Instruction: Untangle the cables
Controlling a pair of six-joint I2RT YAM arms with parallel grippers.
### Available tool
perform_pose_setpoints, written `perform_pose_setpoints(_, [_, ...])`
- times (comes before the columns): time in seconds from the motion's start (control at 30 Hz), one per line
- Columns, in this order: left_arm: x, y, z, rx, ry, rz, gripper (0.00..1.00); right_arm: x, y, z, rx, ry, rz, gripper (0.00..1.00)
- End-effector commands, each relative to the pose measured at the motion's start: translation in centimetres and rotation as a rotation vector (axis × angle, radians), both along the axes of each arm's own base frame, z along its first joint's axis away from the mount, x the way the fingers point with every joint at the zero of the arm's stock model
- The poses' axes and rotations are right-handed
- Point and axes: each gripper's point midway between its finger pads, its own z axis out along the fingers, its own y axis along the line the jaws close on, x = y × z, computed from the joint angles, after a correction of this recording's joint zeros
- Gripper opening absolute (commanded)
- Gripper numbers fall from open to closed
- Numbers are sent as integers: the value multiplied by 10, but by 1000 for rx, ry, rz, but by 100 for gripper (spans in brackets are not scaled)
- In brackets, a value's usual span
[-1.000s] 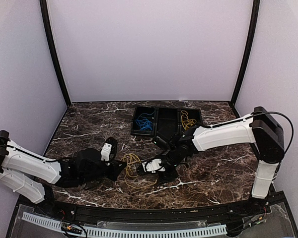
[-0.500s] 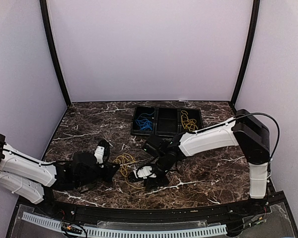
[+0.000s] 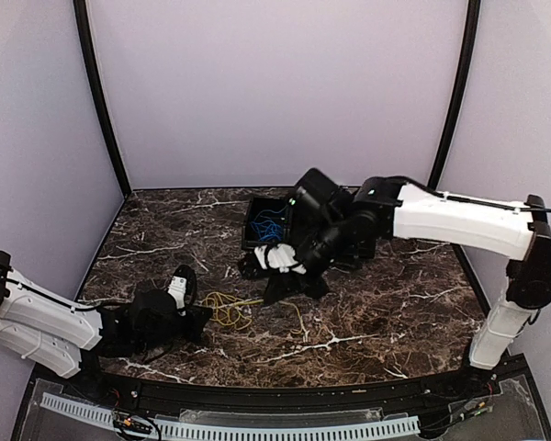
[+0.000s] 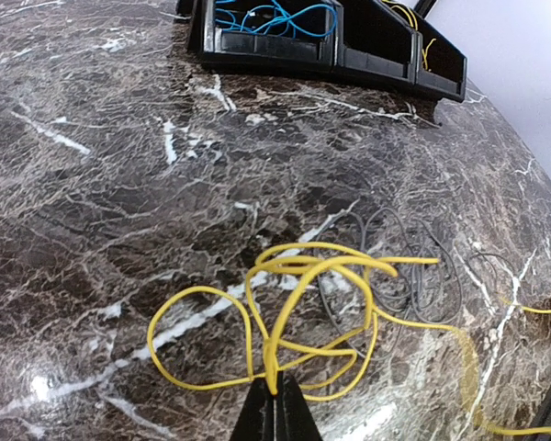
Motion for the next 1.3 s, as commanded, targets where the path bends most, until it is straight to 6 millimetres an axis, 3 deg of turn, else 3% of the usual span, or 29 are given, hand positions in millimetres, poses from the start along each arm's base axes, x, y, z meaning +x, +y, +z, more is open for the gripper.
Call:
perform_pose_setpoints(0.0, [1,16,-13,34,2,57,0,20,-26,112,181,-52,-41,0])
perform_pose_setpoints(0.1, [-2,19,-25,63,30,61,0,39,-47,167,296,-65,-89,0])
perform_pose_setpoints(0.2, [-3,18,-28,69,43,57,0,63,-68,202,383,-108,-159,0])
perform_pose_setpoints(0.3, [-2,17,-29,71,44,55,0,83,-82,226,449,-136,-223,0])
perform_pose_setpoints(0.57, [-1,15,-29,91,45,52,0,133,-113,263,559,-207,-370,0])
perform_pose_setpoints(0.7, [-1,9,-22,72,32,24,0,162,-129,260,553,-259,-466,0])
perform_pose_setpoints(0.83, [0,3,-12,47,14,2,0,190,-146,244,567,-233,-545,0])
perform_pose_setpoints(1.27, [0,0,6,22,-10,-9,0,264,-183,162,548,-55,-714,0])
